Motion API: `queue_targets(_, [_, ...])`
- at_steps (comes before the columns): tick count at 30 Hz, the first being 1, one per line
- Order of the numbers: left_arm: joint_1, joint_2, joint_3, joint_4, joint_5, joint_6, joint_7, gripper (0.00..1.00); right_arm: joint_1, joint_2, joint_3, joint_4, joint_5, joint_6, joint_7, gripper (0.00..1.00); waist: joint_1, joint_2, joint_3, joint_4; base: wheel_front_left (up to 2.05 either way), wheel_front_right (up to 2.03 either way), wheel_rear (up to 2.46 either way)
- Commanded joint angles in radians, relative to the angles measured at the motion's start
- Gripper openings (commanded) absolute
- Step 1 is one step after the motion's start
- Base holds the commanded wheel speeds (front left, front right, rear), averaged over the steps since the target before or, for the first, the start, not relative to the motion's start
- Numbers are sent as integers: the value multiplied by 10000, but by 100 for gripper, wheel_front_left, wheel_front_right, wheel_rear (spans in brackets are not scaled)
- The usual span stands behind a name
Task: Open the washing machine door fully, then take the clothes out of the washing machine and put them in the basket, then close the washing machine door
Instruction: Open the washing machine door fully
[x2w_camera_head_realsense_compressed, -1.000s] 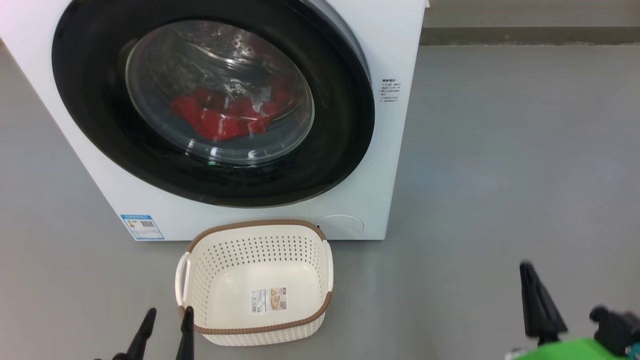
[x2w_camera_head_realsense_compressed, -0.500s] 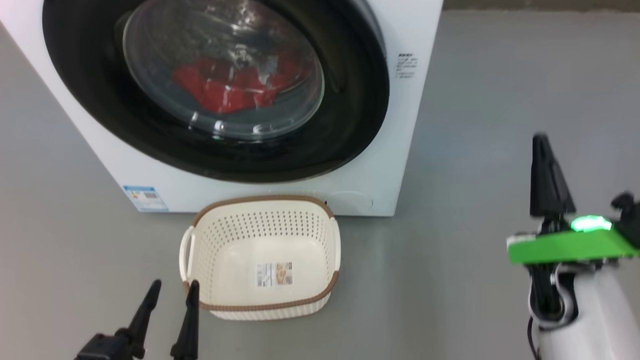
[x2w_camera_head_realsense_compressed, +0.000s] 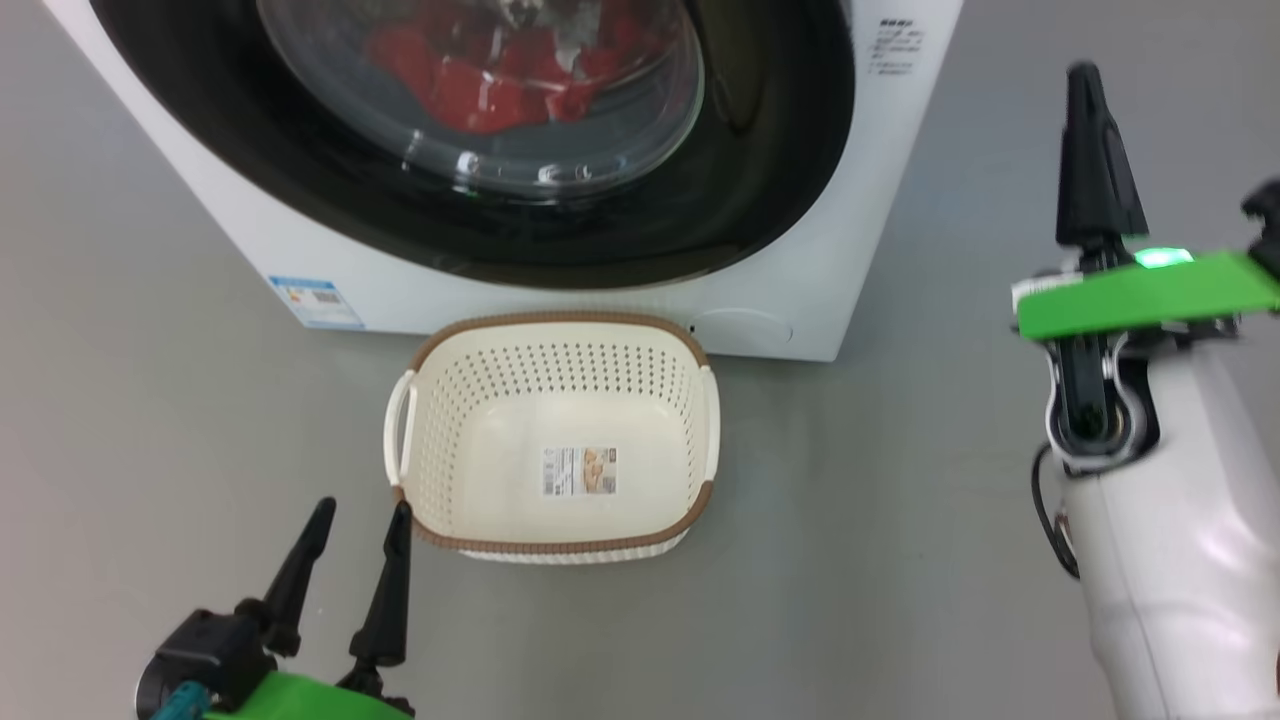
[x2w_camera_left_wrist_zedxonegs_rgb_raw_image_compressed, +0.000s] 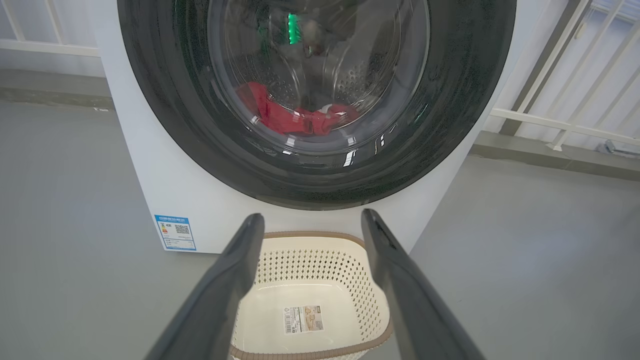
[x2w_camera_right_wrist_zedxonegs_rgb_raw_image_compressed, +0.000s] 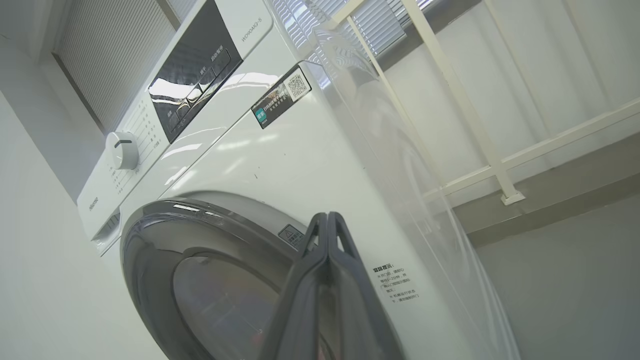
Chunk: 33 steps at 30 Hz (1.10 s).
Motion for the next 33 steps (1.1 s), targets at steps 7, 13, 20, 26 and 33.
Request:
queue_targets(7, [-697,245,209,-211,-214,-29,-124,100,-2097,-550,1564,1290,2280,16,210,0,0,-1,714,316,0,0,0])
queue_targets(13, [-933,256,83,-210,-308,-29,-124,100,-3249,-902,2401,1892,4133,16,985,0,0,-1,978,448,0,0,0])
queue_targets(20, [-1234,282,-63,-178,-430,-29,-124,100,-4166,-1505,2519,2412,6686,16,2878,0,0,-1,1301,702,0,0,0])
queue_targets(26, [-1376,331,-92,-156,-511,-29,-124,100,-4976,-1655,2380,3259,8247,16,4733,0,0,-1,1532,844,0,0,0])
queue_targets(33, [-1487,349,-131,-145,-585,-29,-124,100,-5975,-1733,2420,4565,8994,16,6454,0,0,-1,1743,1011,0,0,0])
